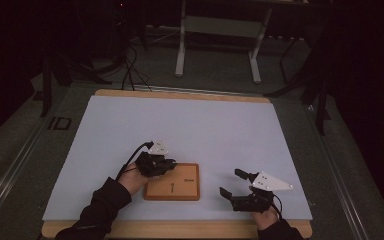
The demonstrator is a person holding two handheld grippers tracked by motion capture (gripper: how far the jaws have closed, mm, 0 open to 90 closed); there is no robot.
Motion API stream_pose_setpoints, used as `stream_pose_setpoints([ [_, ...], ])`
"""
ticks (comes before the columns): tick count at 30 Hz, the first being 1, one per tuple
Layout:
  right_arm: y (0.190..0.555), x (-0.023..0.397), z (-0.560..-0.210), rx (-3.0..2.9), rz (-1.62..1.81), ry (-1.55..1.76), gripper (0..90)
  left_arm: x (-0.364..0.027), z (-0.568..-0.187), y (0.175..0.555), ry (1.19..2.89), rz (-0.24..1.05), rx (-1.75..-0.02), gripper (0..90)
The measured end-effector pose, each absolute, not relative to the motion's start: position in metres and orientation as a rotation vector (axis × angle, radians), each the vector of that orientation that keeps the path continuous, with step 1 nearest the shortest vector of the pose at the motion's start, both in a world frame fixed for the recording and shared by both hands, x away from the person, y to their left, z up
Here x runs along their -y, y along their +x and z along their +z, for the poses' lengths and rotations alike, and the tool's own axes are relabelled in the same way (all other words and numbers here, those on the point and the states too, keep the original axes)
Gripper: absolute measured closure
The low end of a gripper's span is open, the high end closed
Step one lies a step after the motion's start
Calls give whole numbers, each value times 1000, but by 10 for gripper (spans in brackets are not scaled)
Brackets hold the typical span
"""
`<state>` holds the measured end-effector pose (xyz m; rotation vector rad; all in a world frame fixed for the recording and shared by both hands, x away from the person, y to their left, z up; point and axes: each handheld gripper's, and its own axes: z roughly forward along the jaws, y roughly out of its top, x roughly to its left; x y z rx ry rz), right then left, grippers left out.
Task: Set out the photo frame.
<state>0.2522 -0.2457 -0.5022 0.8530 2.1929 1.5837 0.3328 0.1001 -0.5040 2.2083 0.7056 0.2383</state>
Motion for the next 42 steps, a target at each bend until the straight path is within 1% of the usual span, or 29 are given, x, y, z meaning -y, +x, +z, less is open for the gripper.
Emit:
stream_pose_setpoints([
  [7, 253, 241, -504, -2216, 1576, 840, 131, -98, -503, 332, 2221, 254, -712, 840],
  [13, 253, 233, -504, -2263, 1538, 814, 127, -97, -501, 336, 2252, 236, -703, 843],
  [15, 251, 226, -505, -2308, 1523, 751, 107, -96, -498, 337, 2278, 227, -700, 844],
  [25, 239, 197, -507, -2431, 1290, 494, 106, -98, -498, 344, 2270, 164, -715, 842],
  [27, 232, 187, -508, -2426, 1171, 394, 121, -100, -498, 347, 2260, 133, -724, 842],
  [32, 224, 174, -510, -2399, 1064, 268, 148, -101, -498, 350, 2256, 112, -734, 844],
  [36, 218, 164, -515, -2344, 965, 184, 206, -101, -498, 354, 2252, 86, -744, 844],
  [40, 214, 158, -520, -2319, 889, 114, 216, -102, -498, 355, 2250, 77, -750, 845],
  [41, 214, 158, -520, -2319, 889, 114, 235, -102, -498, 357, 2244, 59, -757, 845],
  [42, 210, 153, -525, -2280, 820, 52, 270, -102, -498, 358, 2245, 57, -756, 845],
])
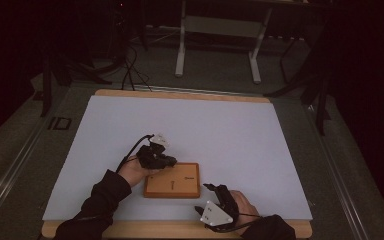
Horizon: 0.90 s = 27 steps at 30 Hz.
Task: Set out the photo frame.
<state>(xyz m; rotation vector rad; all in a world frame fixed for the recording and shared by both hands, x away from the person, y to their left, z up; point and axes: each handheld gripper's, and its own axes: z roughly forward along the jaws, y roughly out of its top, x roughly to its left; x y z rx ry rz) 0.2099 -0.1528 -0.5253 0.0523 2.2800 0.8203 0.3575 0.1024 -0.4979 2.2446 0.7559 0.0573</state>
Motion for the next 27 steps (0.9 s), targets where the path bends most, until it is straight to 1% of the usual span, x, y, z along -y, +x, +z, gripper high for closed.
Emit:
stream_pose_setpoints([
  [13, 200, 137, -546, -2082, 568, -231, 493, -104, -498, 363, 2233, 14, -769, 845],
  [20, 198, 131, -559, -1975, 471, -343, 562, -105, -498, 365, 2232, -5, -775, 846],
  [21, 198, 130, -561, -1966, 455, -351, 583, -104, -498, 365, 2234, -5, -773, 846],
  [27, 200, 128, -568, -1898, 367, -410, 618, -105, -498, 366, 2238, -7, -773, 845],
])
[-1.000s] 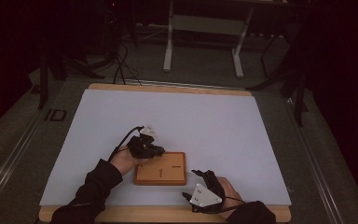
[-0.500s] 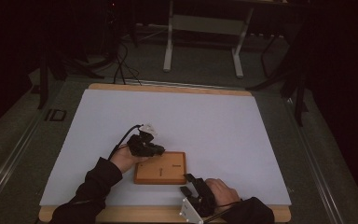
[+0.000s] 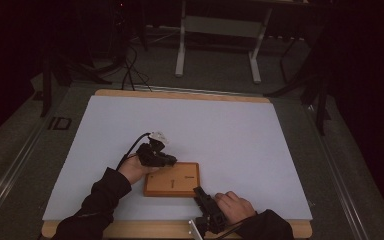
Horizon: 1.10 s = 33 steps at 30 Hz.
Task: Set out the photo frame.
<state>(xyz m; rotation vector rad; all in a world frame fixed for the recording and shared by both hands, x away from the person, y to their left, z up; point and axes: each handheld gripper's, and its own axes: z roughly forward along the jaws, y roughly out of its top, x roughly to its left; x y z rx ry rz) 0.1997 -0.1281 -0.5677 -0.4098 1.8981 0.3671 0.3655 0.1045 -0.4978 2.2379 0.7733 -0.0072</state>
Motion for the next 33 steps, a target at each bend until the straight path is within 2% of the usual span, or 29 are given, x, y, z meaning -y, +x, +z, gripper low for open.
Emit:
stream_pose_setpoints([
  [7, 202, 126, -573, -1851, 324, -434, 620, -105, -498, 365, 2230, -10, -774, 844],
  [11, 203, 125, -573, -1833, 319, -437, 674, -105, -498, 365, 2232, -11, -774, 844],
  [23, 206, 125, -567, -1874, 335, -436, 685, -105, -497, 366, 2227, -7, -757, 828],
  [27, 207, 125, -562, -1894, 348, -438, 685, -111, -489, 365, 2178, 10, -756, 628],
  [29, 208, 125, -559, -1912, 351, -433, 685, -115, -484, 365, 2155, 20, -742, 589],
  [33, 211, 124, -551, -1949, 358, -432, 685, -123, -476, 359, 2137, 66, -719, 378],
])
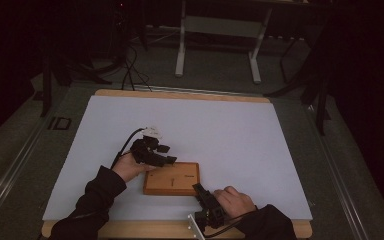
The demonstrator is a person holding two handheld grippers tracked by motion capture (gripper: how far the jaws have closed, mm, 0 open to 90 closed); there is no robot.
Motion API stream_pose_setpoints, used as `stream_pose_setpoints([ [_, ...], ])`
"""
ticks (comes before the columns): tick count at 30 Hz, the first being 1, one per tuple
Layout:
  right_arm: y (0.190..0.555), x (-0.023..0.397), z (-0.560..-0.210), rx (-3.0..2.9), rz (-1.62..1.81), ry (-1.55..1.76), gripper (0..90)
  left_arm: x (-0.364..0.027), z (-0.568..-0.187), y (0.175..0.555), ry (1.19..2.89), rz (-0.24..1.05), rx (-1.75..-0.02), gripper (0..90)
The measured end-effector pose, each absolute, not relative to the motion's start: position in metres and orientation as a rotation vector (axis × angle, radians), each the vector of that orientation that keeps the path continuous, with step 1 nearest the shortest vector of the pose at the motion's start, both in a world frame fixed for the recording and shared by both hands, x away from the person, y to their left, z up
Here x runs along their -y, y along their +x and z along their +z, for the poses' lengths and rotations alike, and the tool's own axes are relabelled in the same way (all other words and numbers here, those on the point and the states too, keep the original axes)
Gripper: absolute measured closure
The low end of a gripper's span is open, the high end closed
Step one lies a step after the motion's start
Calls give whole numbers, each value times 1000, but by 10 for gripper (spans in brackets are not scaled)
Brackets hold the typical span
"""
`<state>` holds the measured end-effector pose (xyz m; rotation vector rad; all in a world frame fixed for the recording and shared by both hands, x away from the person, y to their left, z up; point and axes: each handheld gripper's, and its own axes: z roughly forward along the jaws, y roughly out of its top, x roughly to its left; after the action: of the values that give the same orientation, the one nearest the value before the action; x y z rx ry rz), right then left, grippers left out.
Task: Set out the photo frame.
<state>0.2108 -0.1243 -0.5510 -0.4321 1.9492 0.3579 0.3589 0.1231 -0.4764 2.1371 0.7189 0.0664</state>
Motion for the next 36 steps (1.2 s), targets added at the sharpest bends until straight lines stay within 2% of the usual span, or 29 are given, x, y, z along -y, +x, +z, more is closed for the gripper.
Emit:
stream_pose_setpoints([
  [2, 213, 124, -547, -1968, 366, -432, 685, -128, -474, 356, 2119, 71, -710, 228],
  [3, 214, 125, -545, -1979, 370, -429, 685, -130, -474, 355, 2101, 93, -716, 184],
  [5, 216, 125, -541, -2000, 377, -424, 685, -134, -472, 350, 2094, 156, -710, 143],
  [7, 218, 124, -537, -2019, 383, -421, 686, -139, -470, 347, 2068, 166, -712, 130],
  [9, 220, 124, -533, -2039, 391, -415, 687, -142, -470, 344, 2068, 191, -717, 39],
  [10, 221, 124, -531, -2048, 394, -413, 687, -144, -471, 342, 2074, 206, -712, 25],
  [20, 233, 124, -513, -2139, 425, -403, 688, -165, -471, 328, 2029, 281, -709, 25],
  [36, 262, 127, -483, -2295, 493, -369, 698, -192, -473, 311, 1995, 271, -726, 24],
])
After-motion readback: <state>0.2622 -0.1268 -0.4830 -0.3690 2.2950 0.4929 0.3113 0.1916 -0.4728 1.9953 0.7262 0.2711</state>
